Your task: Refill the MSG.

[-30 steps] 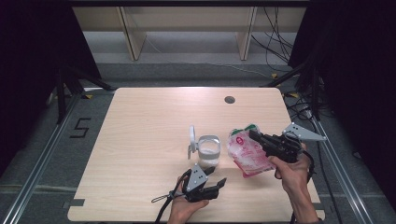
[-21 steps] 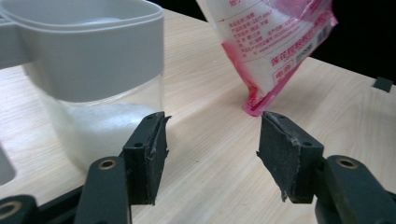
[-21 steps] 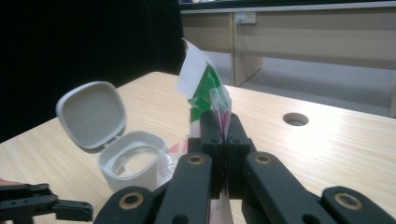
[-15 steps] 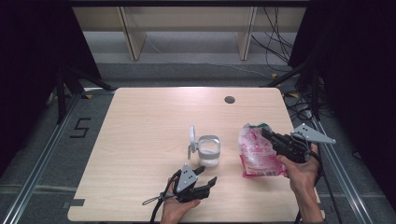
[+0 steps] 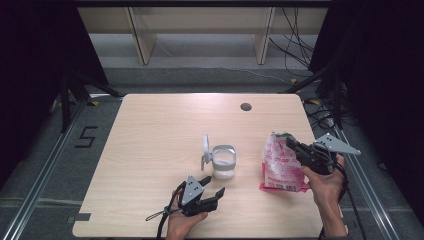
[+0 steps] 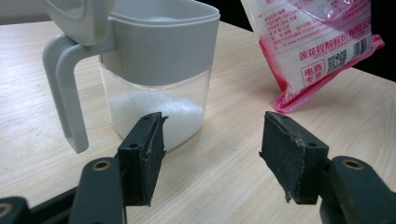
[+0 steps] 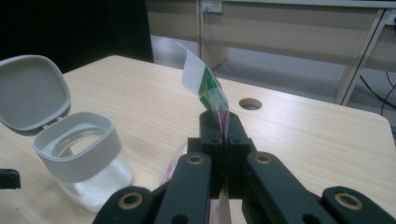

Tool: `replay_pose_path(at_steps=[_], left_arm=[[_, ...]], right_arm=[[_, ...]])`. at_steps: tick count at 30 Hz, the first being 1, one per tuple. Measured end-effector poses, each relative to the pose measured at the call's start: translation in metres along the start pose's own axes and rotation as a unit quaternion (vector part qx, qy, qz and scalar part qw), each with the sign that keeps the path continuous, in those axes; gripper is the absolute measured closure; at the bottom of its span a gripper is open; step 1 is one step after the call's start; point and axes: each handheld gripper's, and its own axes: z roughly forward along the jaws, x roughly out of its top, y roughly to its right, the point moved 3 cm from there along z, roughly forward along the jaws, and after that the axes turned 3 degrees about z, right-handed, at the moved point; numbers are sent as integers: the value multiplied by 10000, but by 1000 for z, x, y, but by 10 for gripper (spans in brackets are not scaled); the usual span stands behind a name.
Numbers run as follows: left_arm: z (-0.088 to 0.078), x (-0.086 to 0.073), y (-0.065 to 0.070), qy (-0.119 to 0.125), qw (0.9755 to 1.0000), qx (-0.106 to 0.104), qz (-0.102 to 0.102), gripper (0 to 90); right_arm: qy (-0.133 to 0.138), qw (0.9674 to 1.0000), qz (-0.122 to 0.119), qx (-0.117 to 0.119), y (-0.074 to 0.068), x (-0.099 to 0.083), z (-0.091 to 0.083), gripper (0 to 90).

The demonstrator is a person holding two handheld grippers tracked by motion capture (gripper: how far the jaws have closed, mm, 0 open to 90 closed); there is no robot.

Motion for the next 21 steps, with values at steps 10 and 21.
replay_pose_path(at_steps=[10, 21], left_arm=[[-1, -2, -6, 59, 9999, 40, -105, 367], [-4, -4, -10, 34, 9997, 140, -176, 364]], right_arm=[[-204, 9994, -72, -275, 11, -11, 4, 900], [-414, 9984, -55, -391, 16, -22, 8, 898]])
